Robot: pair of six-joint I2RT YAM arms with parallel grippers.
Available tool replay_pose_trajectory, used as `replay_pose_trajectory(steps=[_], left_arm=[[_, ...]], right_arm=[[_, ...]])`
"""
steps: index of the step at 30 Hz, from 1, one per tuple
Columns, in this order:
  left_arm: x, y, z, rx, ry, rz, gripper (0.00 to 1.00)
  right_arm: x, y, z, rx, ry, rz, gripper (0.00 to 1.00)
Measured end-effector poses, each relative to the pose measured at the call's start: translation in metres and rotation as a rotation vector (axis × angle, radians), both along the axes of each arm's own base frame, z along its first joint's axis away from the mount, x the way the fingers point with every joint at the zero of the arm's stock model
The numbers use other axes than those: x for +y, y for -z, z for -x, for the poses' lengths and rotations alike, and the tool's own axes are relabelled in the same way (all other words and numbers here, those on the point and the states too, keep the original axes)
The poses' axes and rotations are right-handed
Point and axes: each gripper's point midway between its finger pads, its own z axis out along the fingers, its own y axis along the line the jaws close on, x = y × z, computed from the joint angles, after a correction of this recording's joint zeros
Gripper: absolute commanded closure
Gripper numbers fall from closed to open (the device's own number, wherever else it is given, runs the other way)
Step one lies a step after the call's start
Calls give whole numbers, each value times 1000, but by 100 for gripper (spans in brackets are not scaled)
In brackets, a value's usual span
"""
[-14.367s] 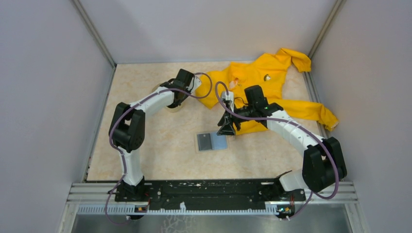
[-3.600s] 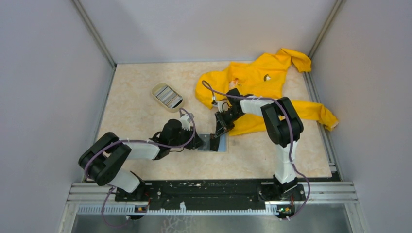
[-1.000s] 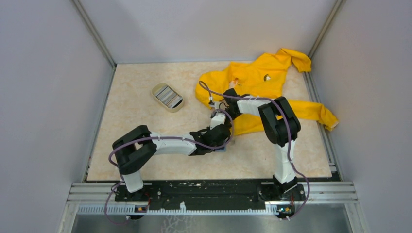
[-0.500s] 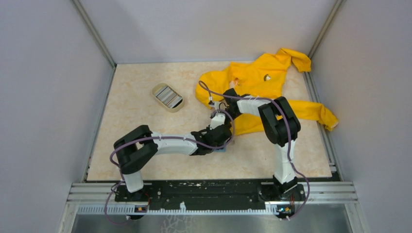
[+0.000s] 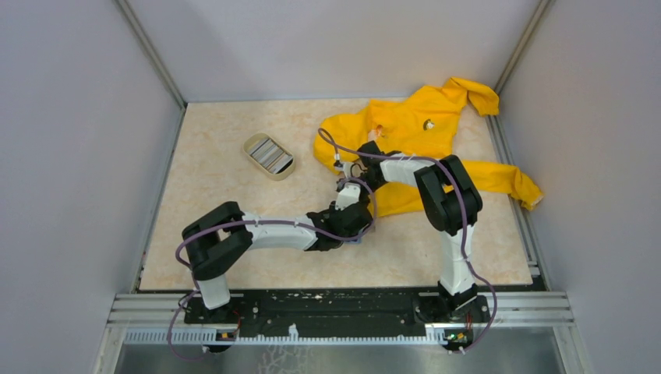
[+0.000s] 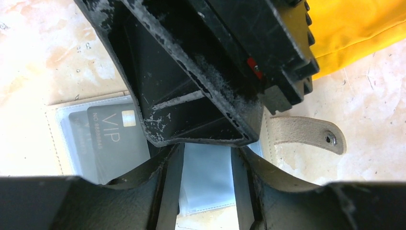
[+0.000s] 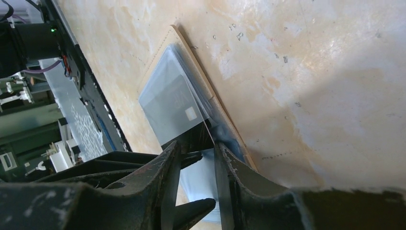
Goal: Put the credit cards into the card holder
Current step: Insert the credit card into the card holder, then move the storage box to the center of the board.
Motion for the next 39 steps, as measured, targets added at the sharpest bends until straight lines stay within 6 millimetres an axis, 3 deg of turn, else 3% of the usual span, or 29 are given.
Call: replay_pose_trajectory(steps=[8, 15, 23, 30, 35, 39], left_arm=[[15, -2, 0, -16, -24, -31, 42], [28, -5, -8, -50, -63, -57, 40], [25, -21, 1, -47, 37, -26, 40], [7, -69, 19, -108, 236, 164, 24], [16, -78, 31, -138, 301, 215, 6], [27, -90, 34, -171, 311, 234, 4]], right_arm=[[2, -4, -2, -32, -14, -13, 55], [2, -6, -1, -76, -48, -8, 54], [-10, -14, -6, -151, -62, 35, 54], [-21, -52, -20, -282, -59, -12, 54], [-31, -87, -27, -404, -63, -57, 54], [-44, -114, -35, -498, -48, -92, 53]])
